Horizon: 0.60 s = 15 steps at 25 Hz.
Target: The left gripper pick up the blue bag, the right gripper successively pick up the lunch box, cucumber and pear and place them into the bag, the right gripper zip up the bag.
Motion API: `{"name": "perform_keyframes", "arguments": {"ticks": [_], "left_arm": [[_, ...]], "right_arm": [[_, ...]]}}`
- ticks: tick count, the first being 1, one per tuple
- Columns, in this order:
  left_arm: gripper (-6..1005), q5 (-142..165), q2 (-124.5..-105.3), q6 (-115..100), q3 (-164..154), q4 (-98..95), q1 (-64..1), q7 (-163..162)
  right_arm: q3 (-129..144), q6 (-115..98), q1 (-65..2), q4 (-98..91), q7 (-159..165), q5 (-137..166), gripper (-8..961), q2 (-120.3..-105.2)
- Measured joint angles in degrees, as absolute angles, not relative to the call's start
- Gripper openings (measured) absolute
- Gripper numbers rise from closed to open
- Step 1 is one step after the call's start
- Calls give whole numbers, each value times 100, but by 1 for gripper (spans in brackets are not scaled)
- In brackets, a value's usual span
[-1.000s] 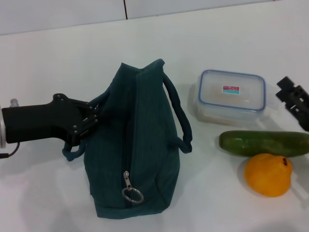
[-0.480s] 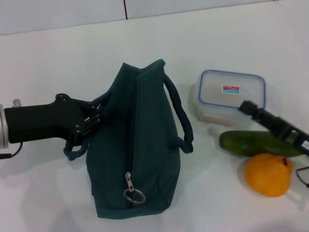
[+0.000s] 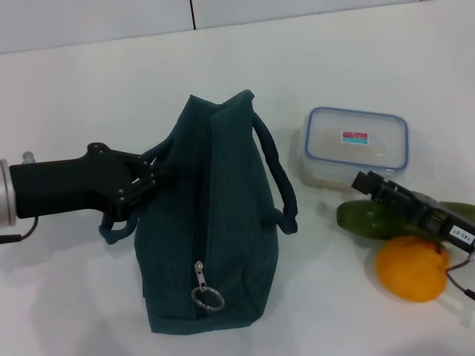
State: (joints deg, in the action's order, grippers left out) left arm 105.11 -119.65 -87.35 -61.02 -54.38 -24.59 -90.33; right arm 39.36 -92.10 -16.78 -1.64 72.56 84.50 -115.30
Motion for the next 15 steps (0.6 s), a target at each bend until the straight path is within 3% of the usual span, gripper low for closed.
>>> {"name": "perform_keyframes", "arguments": {"ticks": [15], "left_arm": [[52, 10511, -11962, -8551, -6087, -5383, -2456, -9018]], "right_arm": [[3869, -9129, -1359, -613, 7717, 8370, 749, -11477]]}}
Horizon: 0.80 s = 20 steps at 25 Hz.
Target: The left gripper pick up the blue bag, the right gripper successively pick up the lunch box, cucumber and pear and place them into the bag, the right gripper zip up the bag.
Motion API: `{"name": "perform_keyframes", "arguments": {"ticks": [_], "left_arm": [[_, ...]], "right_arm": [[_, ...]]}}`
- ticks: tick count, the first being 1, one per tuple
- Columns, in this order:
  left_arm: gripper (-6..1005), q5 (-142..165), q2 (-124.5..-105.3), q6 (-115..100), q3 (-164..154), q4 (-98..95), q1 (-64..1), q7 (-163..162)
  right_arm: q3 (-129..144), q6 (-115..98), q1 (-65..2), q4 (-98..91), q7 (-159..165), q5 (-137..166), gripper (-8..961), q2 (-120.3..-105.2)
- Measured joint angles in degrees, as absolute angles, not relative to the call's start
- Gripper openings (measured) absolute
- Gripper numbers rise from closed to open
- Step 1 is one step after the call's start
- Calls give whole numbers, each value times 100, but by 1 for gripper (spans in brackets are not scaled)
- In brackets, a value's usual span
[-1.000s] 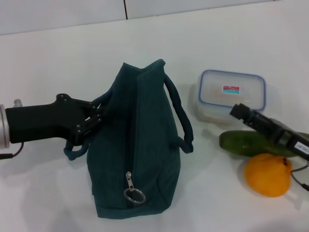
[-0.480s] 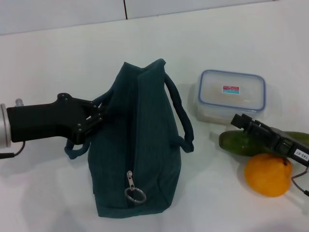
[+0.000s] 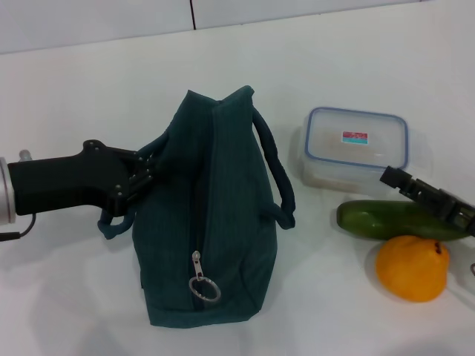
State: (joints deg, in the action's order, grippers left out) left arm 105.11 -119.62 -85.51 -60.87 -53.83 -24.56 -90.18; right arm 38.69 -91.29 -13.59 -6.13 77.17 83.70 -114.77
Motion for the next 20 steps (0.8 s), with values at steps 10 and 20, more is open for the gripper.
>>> {"name": "perform_keyframes", "arguments": {"ticks": [10, 20], "left_arm": [[52, 10528, -11962, -8536, -6094, -5380, -2444, -9017], [52, 10548, -11946, -8529, -6098, -5379, -2460, -9017]], "right_arm": [[3796, -8968, -1327, -826, 7959, 8215, 749, -11415], [3723, -9295, -1264, -1174, 8044, 8226, 749, -11415]]}}
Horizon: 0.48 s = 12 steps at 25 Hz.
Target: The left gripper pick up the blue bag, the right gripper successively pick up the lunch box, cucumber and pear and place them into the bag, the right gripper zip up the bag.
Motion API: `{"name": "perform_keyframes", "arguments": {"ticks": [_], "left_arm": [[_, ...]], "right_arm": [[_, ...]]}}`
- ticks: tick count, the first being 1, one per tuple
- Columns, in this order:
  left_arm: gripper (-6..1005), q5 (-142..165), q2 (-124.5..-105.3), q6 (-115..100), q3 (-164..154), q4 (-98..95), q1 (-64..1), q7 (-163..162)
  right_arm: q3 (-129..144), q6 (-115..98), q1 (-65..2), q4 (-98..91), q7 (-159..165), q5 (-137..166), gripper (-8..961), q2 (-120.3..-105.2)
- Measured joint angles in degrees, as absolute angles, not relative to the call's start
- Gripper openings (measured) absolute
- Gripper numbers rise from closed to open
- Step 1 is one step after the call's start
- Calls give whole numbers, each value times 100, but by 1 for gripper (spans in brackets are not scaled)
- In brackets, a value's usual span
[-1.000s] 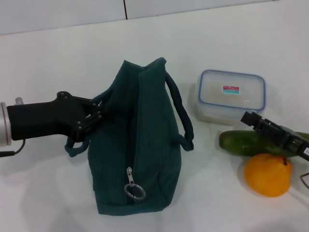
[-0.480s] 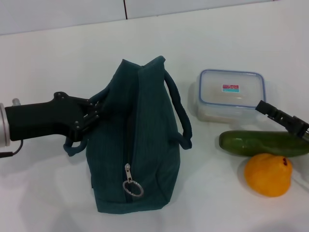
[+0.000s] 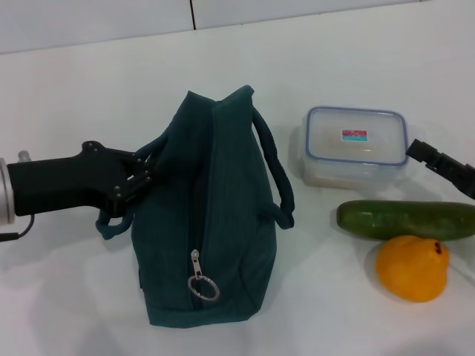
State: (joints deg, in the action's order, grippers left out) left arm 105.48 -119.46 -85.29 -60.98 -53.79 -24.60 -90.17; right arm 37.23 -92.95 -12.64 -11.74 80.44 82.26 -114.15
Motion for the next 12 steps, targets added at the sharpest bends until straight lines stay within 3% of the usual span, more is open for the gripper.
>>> {"name": "perform_keyframes", "arguments": {"ticks": [12], "left_arm": [[52, 10530, -11944, -8568, -6124, -5409, -2447, -9020]], "right_arm": [[4048, -9257, -1314, -1247, 8021, 8445, 750, -11449]]}}
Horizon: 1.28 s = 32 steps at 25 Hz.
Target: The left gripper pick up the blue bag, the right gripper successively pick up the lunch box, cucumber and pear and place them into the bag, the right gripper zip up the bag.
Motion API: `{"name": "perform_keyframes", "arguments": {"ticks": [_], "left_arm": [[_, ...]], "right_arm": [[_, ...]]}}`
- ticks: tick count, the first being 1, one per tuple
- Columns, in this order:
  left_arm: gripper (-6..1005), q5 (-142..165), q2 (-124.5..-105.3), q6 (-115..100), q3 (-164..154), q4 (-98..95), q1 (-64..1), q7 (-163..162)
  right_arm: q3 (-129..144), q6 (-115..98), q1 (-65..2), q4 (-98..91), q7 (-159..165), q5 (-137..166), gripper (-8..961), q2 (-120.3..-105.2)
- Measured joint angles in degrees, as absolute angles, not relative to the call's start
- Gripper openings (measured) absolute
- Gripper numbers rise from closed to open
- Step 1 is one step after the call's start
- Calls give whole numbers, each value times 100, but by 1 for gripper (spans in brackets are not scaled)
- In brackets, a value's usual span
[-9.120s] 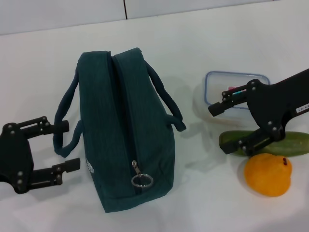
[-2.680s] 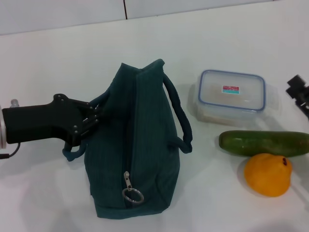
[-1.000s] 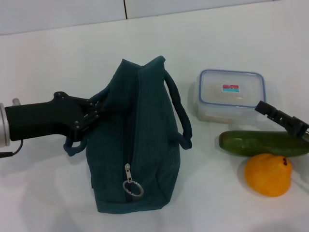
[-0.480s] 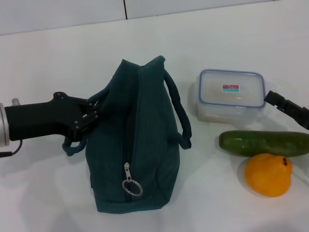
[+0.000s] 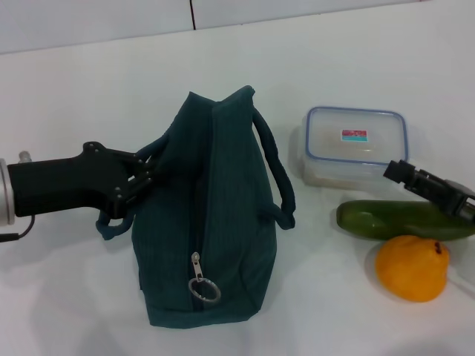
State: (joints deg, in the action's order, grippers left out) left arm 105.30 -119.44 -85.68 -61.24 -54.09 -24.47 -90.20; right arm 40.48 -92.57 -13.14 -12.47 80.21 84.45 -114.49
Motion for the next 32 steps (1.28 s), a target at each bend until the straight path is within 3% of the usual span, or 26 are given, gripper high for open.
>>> {"name": "perform_keyframes", "arguments": {"ticks": [32], "left_arm": [[53, 10572, -11920, -8563, -6097, -5423, -2540, -9026]], "right_arm": [[4137, -8363, -1744, -1694, 8702, 8519, 749, -11442]]}}
